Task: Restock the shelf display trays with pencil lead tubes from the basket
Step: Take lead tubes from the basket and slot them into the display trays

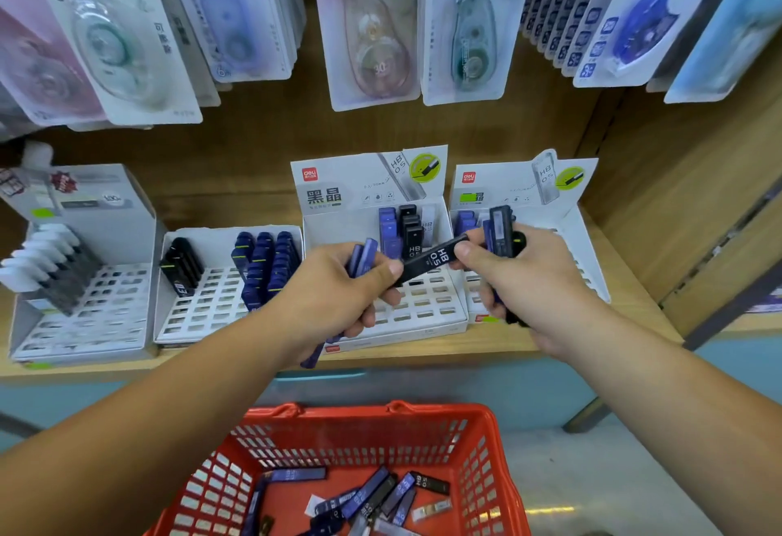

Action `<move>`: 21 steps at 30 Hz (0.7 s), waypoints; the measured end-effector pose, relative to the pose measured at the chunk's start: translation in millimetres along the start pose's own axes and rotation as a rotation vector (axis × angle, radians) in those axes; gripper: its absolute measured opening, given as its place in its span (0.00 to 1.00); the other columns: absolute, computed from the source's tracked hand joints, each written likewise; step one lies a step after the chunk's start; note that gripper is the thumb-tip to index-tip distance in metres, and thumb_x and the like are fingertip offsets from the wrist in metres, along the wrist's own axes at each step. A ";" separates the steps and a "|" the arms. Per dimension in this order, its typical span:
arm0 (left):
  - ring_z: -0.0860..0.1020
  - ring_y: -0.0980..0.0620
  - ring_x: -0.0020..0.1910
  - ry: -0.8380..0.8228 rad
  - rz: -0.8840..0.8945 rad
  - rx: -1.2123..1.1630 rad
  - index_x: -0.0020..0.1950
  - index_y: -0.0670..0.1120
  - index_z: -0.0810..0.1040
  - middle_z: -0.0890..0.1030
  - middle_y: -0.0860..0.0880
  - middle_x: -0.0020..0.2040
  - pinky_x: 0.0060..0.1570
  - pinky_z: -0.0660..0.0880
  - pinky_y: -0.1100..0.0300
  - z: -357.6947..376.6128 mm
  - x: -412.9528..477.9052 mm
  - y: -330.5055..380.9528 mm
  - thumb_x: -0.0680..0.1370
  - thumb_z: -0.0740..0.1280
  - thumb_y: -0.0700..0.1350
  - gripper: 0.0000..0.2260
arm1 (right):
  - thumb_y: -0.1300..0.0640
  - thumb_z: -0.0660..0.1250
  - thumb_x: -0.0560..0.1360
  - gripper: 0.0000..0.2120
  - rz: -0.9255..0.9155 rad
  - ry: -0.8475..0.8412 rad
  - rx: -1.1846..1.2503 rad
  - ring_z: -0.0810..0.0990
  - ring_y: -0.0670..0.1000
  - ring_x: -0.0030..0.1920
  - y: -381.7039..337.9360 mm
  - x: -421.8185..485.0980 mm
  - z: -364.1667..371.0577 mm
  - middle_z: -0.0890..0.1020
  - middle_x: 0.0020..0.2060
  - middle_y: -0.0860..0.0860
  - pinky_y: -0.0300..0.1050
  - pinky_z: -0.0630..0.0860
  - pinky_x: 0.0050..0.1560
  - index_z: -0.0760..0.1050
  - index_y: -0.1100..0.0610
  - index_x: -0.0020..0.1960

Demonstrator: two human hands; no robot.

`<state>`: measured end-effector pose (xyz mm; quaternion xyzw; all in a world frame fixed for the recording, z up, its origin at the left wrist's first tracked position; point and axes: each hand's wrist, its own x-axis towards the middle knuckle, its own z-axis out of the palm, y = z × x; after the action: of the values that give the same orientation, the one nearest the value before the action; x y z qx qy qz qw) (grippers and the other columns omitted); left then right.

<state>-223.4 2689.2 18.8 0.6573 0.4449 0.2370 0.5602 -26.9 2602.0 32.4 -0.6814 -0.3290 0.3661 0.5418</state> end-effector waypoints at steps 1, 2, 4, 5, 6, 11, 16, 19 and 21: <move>0.73 0.51 0.27 0.030 -0.014 0.020 0.53 0.41 0.81 0.86 0.43 0.40 0.27 0.70 0.59 1.8 1.1 -4.6 0.82 0.70 0.48 0.10 | 0.60 0.73 0.78 0.02 -0.083 0.045 -0.100 0.72 0.46 0.25 0.8 3.3 0.5 0.86 0.39 0.54 0.38 0.69 0.26 0.81 0.55 0.49; 0.74 0.49 0.28 0.059 -0.034 0.032 0.52 0.41 0.80 0.84 0.43 0.39 0.30 0.71 0.56 2.7 2.0 -9.4 0.82 0.70 0.49 0.11 | 0.60 0.73 0.78 0.02 -0.160 0.075 -0.180 0.73 0.43 0.25 1.3 6.4 1.2 0.84 0.36 0.51 0.34 0.70 0.28 0.81 0.54 0.48; 0.72 0.46 0.31 0.084 -0.077 -0.017 0.49 0.41 0.79 0.79 0.42 0.35 0.36 0.69 0.51 3.1 2.9 -17.7 0.82 0.71 0.51 0.13 | 0.60 0.73 0.78 0.04 -0.269 0.088 -0.310 0.78 0.39 0.31 2.7 12.3 4.1 0.82 0.36 0.44 0.32 0.72 0.37 0.81 0.52 0.47; 0.71 0.46 0.31 0.075 -0.098 -0.074 0.48 0.43 0.78 0.77 0.42 0.33 0.36 0.68 0.50 3.4 2.9 -20.8 0.81 0.71 0.52 0.13 | 0.60 0.73 0.78 0.04 -0.296 0.076 -0.369 0.79 0.39 0.35 4.6 14.9 6.5 0.81 0.37 0.42 0.35 0.73 0.42 0.80 0.51 0.47; 0.71 0.46 0.30 0.063 -0.118 -0.135 0.48 0.44 0.78 0.75 0.44 0.33 0.35 0.68 0.51 3.8 2.4 -22.7 0.81 0.71 0.53 0.12 | 0.59 0.72 0.78 0.04 -0.311 0.056 -0.411 0.79 0.40 0.38 6.8 17.1 9.2 0.81 0.38 0.41 0.38 0.74 0.45 0.80 0.50 0.48; 0.69 0.52 0.26 0.063 -0.127 -0.346 0.58 0.41 0.77 0.70 0.49 0.34 0.26 0.72 0.58 12.2 -2.4 -25.1 0.82 0.69 0.52 0.14 | 0.59 0.72 0.79 0.06 -0.404 -0.030 -0.505 0.81 0.50 0.45 11.4 26.6 15.8 0.81 0.41 0.41 0.46 0.77 0.52 0.77 0.49 0.49; 0.68 0.52 0.27 0.041 -0.138 -0.377 0.52 0.45 0.76 0.70 0.48 0.34 0.25 0.69 0.60 9.8 -5.0 -25.8 0.82 0.69 0.52 0.10 | 0.57 0.71 0.78 0.04 -0.515 -0.117 -0.745 0.81 0.57 0.47 7.5 33.1 12.4 0.84 0.45 0.49 0.57 0.80 0.51 0.76 0.51 0.51; 0.68 0.52 0.27 0.039 -0.127 -0.371 0.50 0.47 0.76 0.71 0.48 0.34 0.25 0.69 0.60 7.9 -5.0 -24.1 0.82 0.70 0.51 0.09 | 0.55 0.70 0.79 0.04 -0.554 -0.144 -0.797 0.81 0.58 0.47 6.2 35.8 10.1 0.84 0.44 0.49 0.57 0.81 0.48 0.76 0.50 0.51; 0.68 0.51 0.27 0.037 -0.110 -0.356 0.48 0.47 0.76 0.71 0.47 0.34 0.26 0.69 0.59 7.4 -4.2 -23.3 0.83 0.70 0.50 0.09 | 0.54 0.70 0.79 0.04 -0.577 -0.144 -0.807 0.80 0.57 0.46 7.7 36.5 14.1 0.83 0.43 0.48 0.57 0.80 0.48 0.75 0.49 0.49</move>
<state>-227.0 2681.2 -4.4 0.5180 0.4415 0.2929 0.6715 -19.7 2638.3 17.6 -0.6908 -0.6560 0.0910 0.2902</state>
